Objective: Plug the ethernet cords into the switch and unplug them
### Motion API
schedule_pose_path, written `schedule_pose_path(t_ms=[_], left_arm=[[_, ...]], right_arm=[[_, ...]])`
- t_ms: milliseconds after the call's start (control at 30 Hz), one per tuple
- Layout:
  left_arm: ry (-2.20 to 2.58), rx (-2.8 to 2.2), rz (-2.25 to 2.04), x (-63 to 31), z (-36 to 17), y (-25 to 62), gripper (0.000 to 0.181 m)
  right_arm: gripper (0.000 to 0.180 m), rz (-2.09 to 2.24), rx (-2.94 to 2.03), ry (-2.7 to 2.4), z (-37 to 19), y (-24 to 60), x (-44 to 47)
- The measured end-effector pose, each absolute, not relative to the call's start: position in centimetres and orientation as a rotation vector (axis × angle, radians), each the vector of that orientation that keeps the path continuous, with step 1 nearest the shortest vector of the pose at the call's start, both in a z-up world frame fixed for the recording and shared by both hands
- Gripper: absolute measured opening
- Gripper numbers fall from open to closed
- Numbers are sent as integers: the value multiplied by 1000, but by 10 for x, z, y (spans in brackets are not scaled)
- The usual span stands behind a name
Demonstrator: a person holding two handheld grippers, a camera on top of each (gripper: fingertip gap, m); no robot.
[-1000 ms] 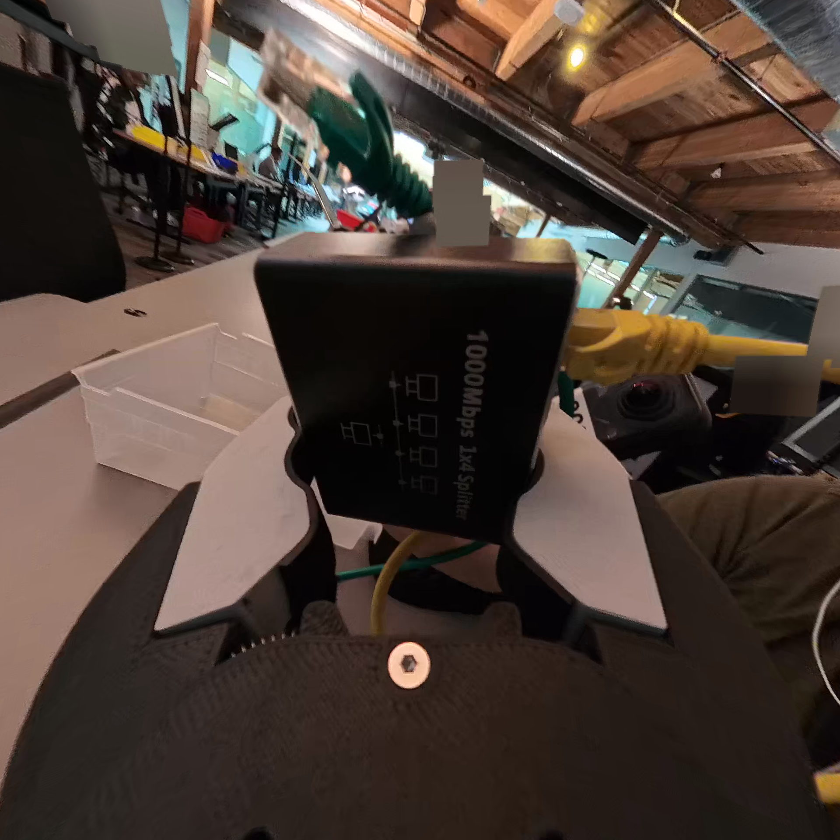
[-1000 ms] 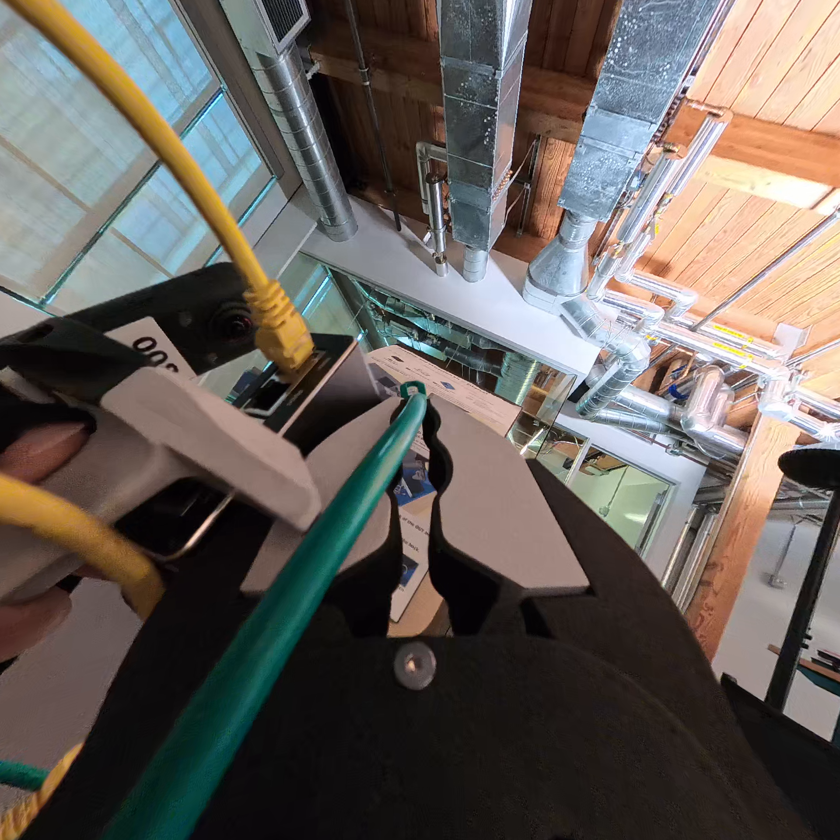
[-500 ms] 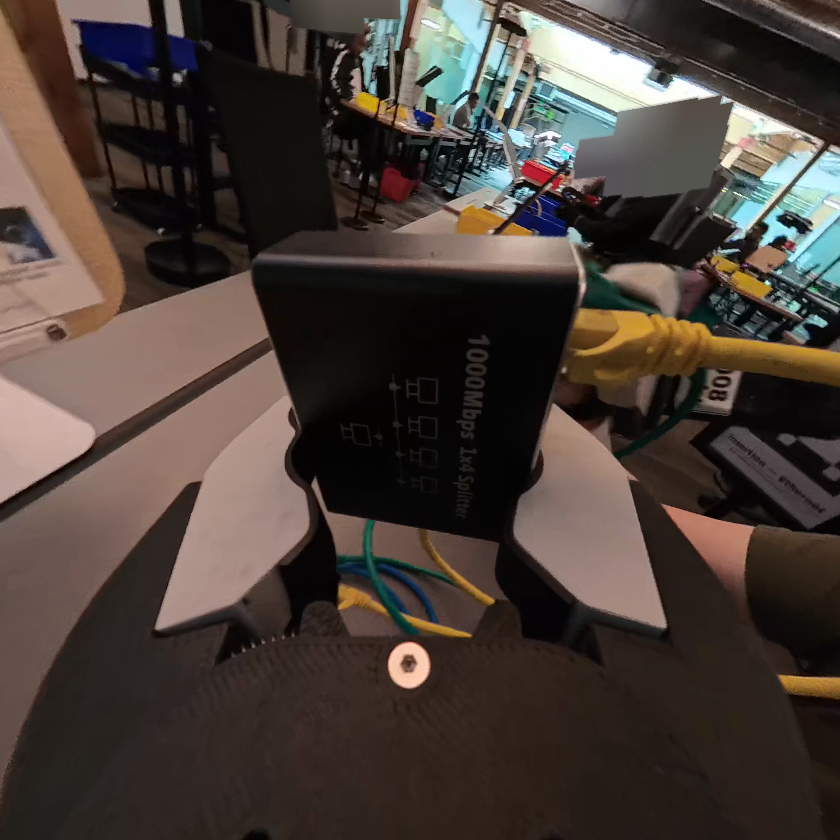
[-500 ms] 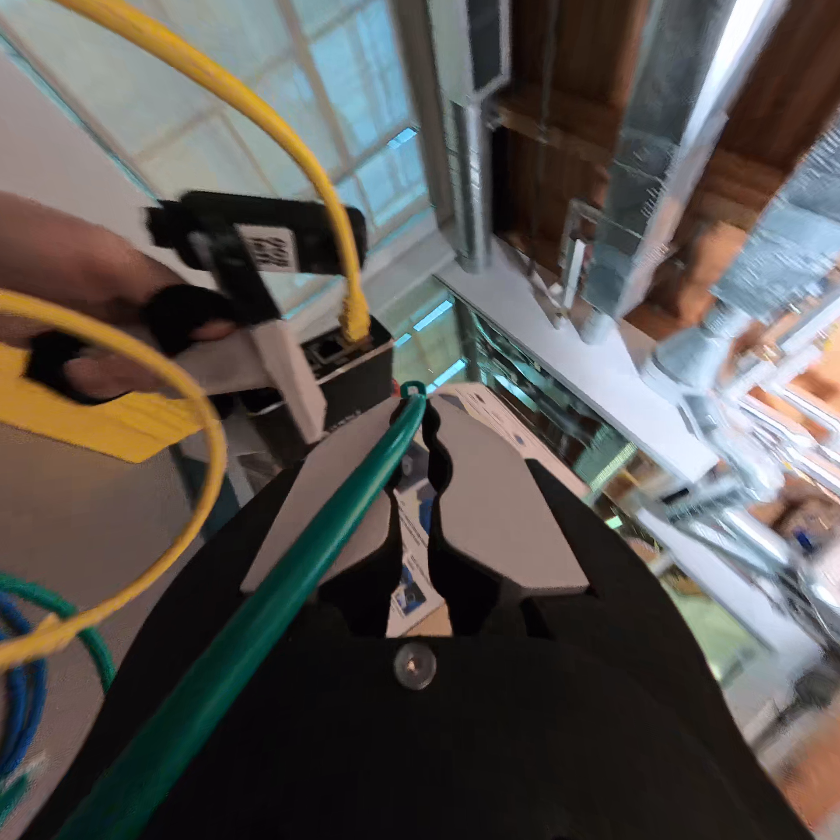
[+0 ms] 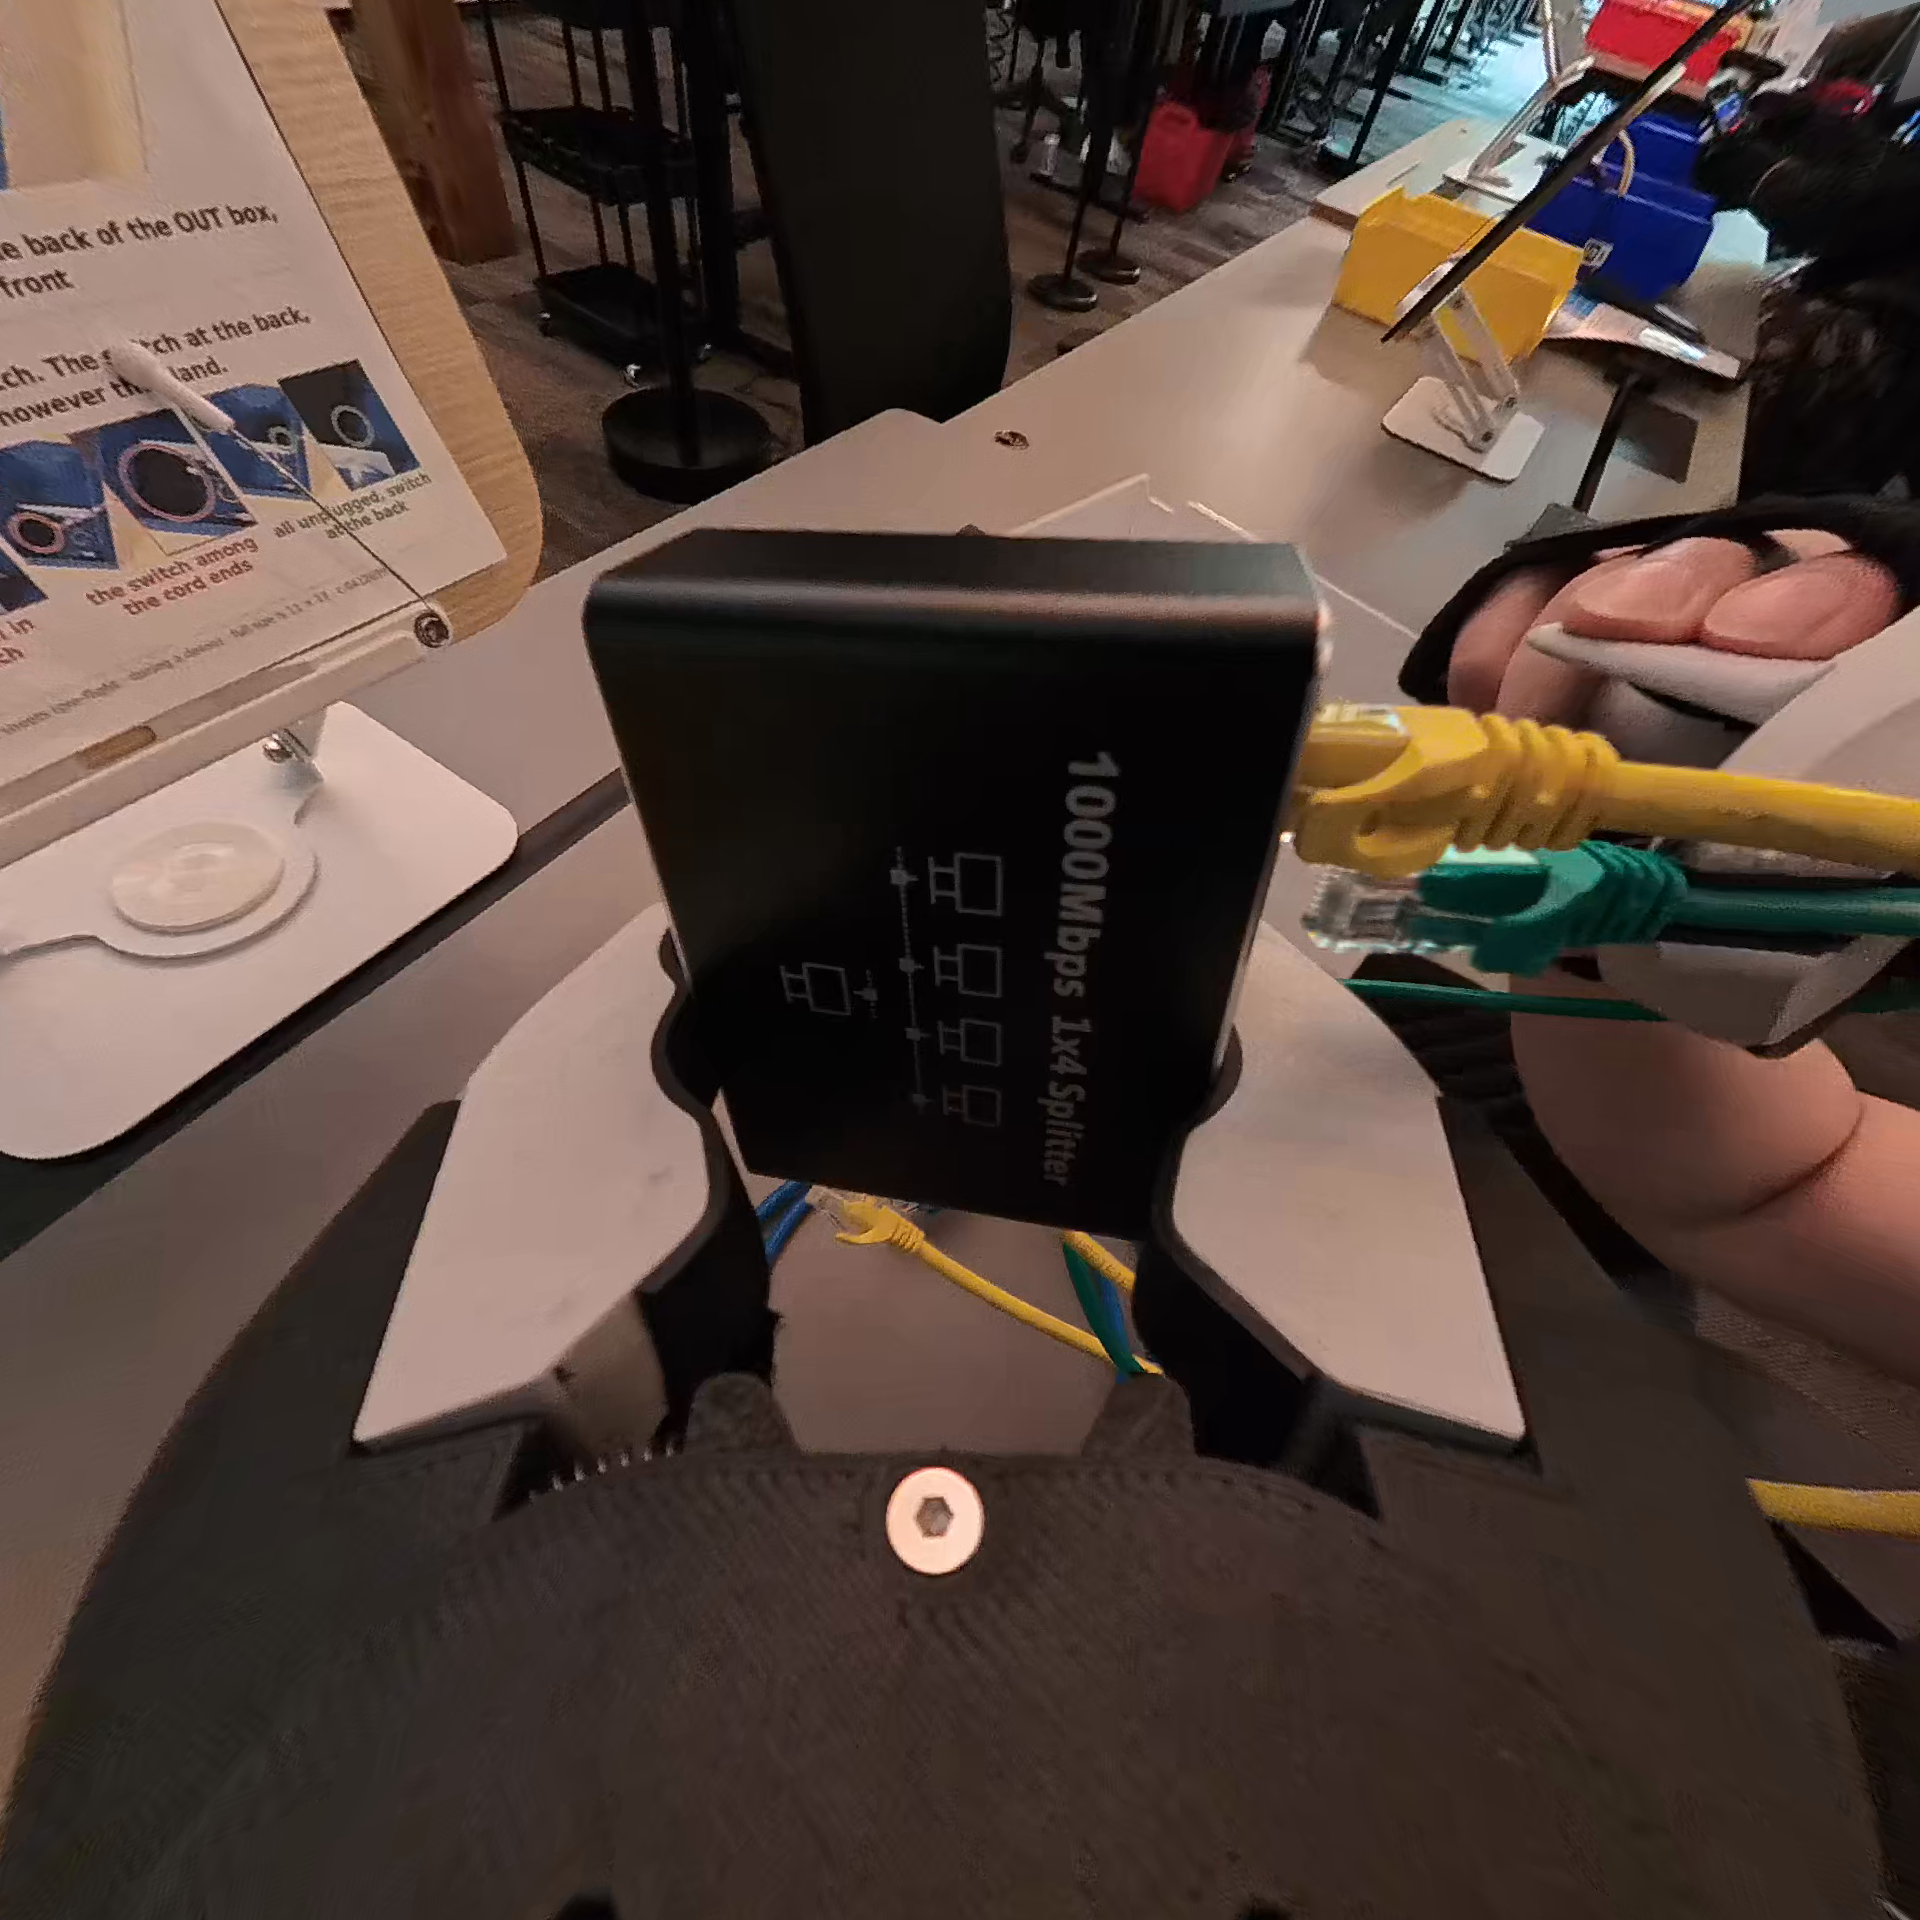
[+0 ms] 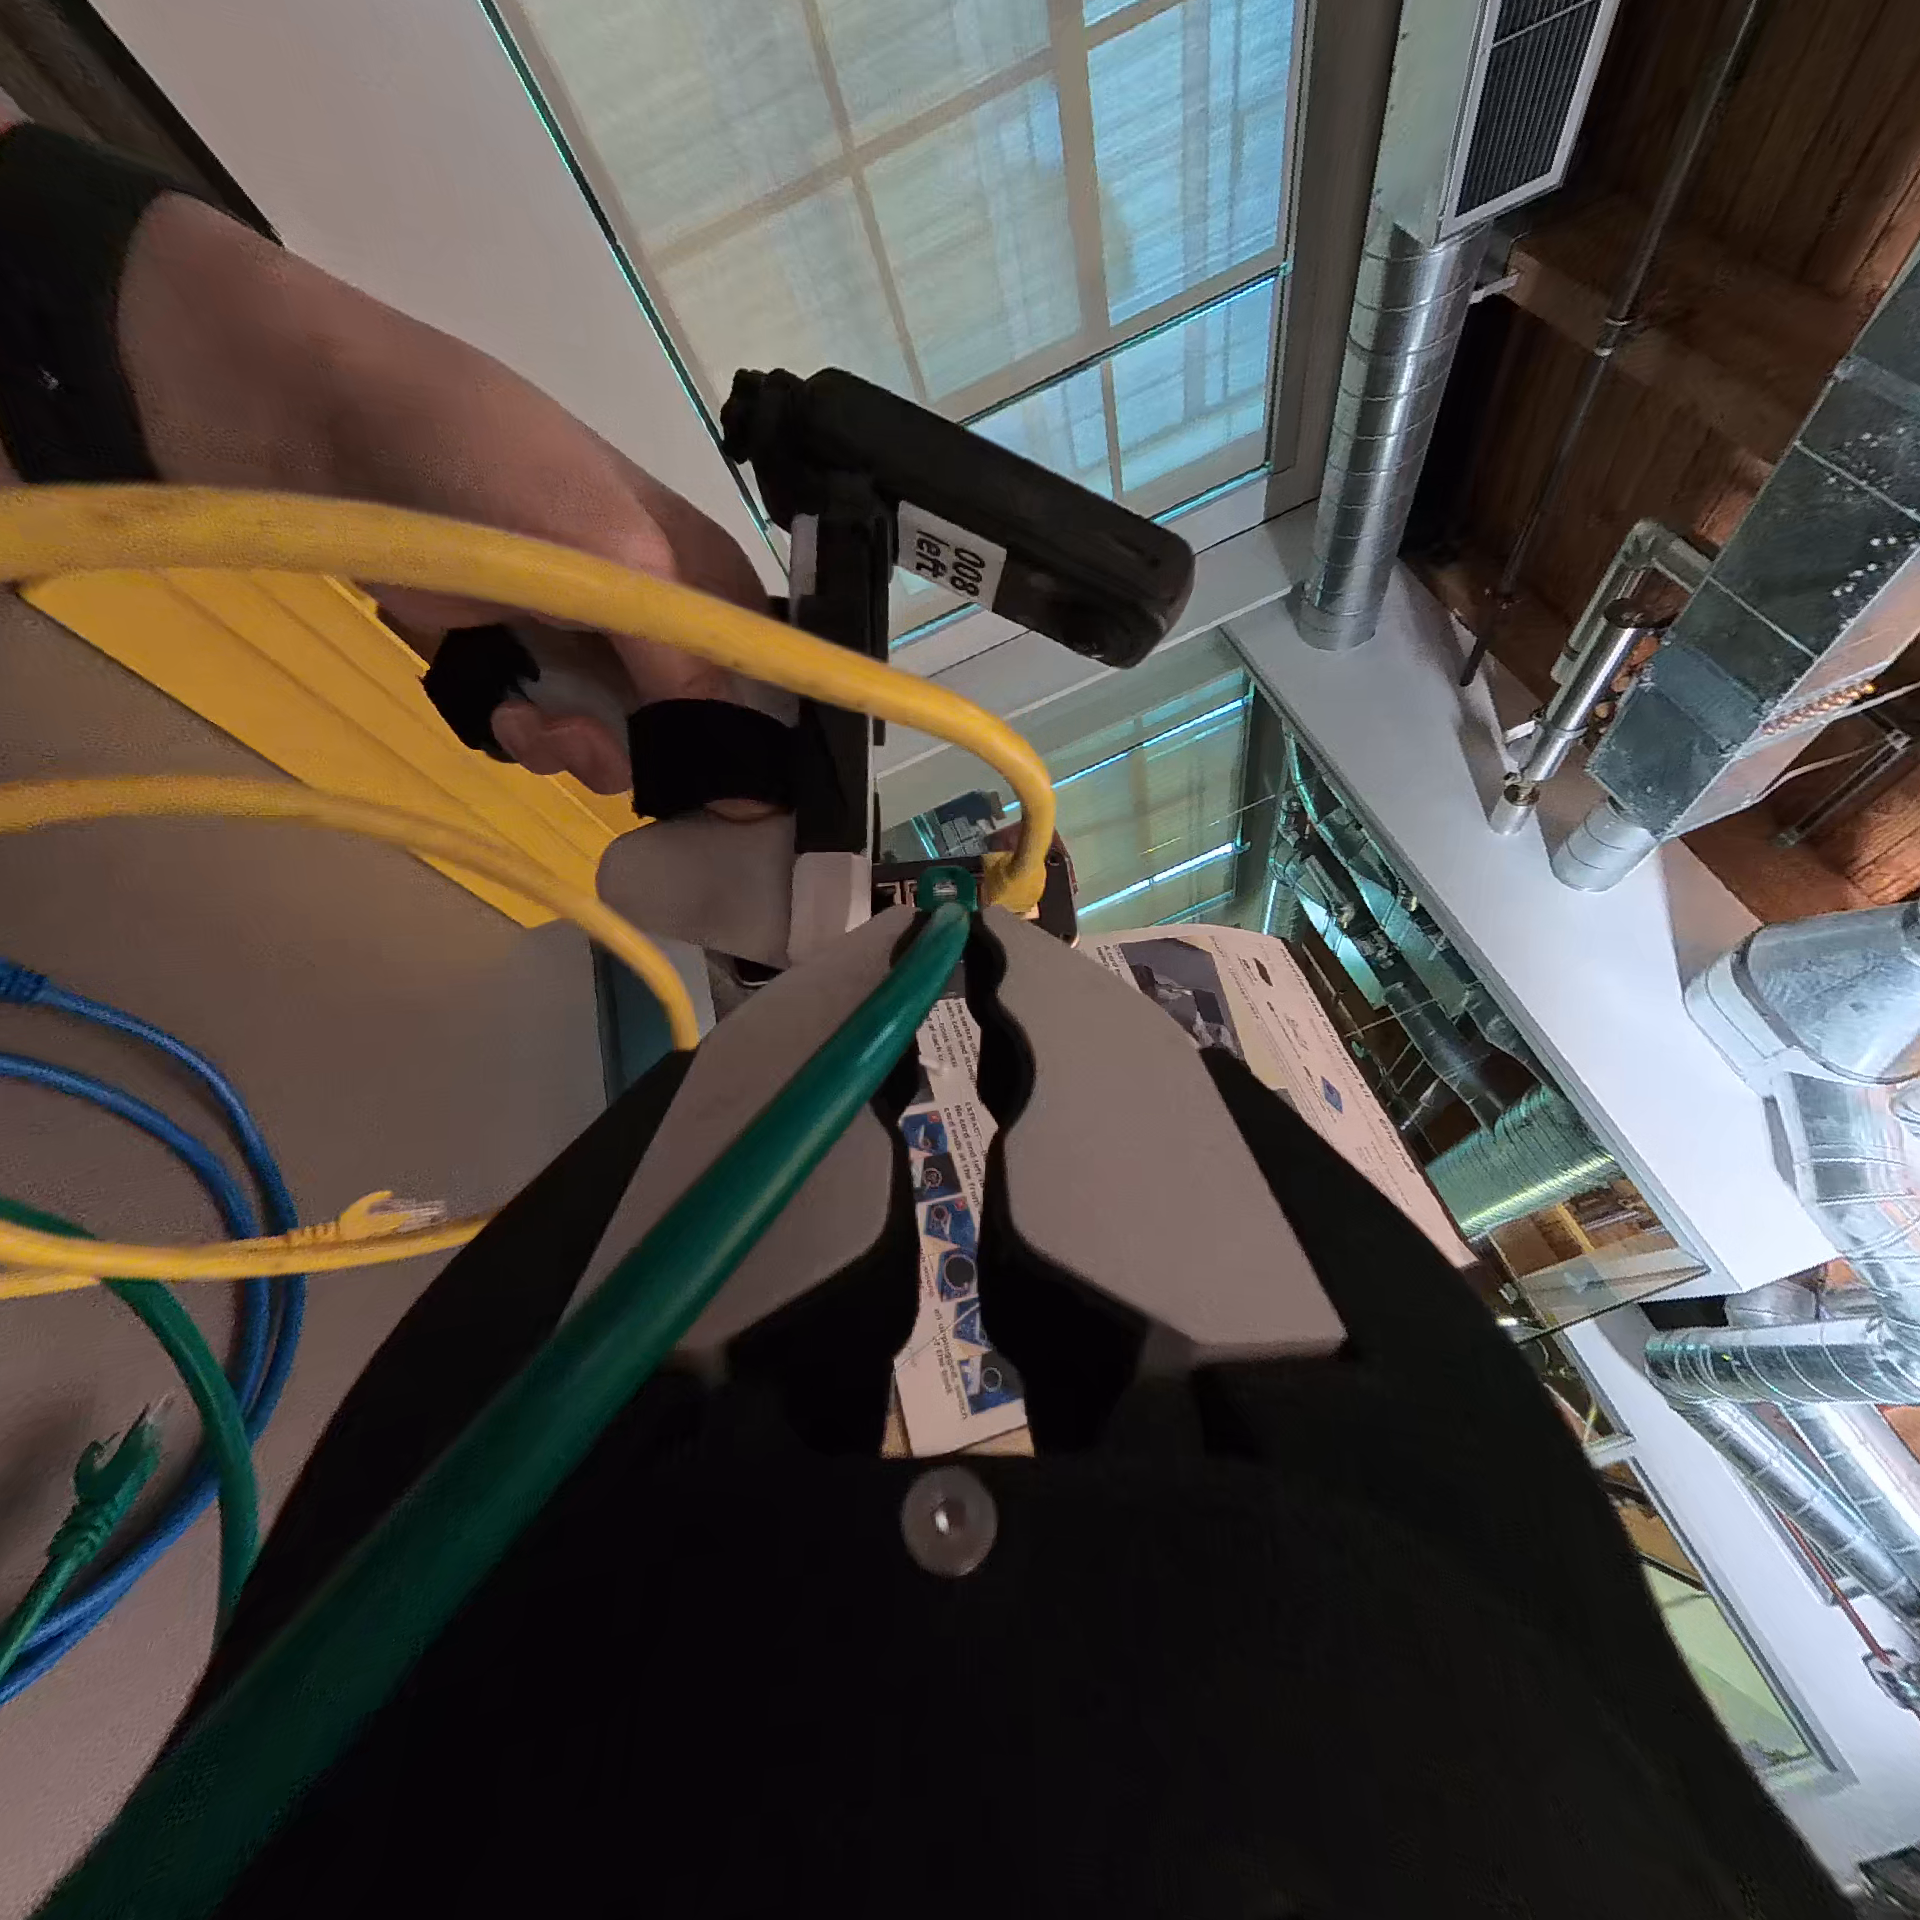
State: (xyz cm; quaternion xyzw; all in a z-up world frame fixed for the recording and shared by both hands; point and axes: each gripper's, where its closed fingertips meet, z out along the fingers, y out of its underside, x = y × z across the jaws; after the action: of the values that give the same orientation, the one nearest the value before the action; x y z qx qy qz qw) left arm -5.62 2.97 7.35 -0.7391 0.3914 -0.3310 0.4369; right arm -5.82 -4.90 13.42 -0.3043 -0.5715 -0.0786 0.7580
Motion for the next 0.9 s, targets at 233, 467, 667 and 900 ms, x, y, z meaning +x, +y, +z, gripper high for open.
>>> schedule_pose_path(t_ms=[233, 467, 667, 900], left_arm=[[1000, -1823, -733, -52, 71, 31, 90], [1018, -1773, -600, -55, 76, 33, 91], [1010, -1689, -507, -62, 91, 32, 90], [994, -1582, -508, -60, 107, 24, 90]], right_arm=[[6, -219, -685, -1260, 130, -43, -58], [6, -252, -700, -1259, 130, -40, -59], [6, -264, -690, -1223, 135, -45, -64], [56, -227, -674, -1156, 146, -53, -65]])
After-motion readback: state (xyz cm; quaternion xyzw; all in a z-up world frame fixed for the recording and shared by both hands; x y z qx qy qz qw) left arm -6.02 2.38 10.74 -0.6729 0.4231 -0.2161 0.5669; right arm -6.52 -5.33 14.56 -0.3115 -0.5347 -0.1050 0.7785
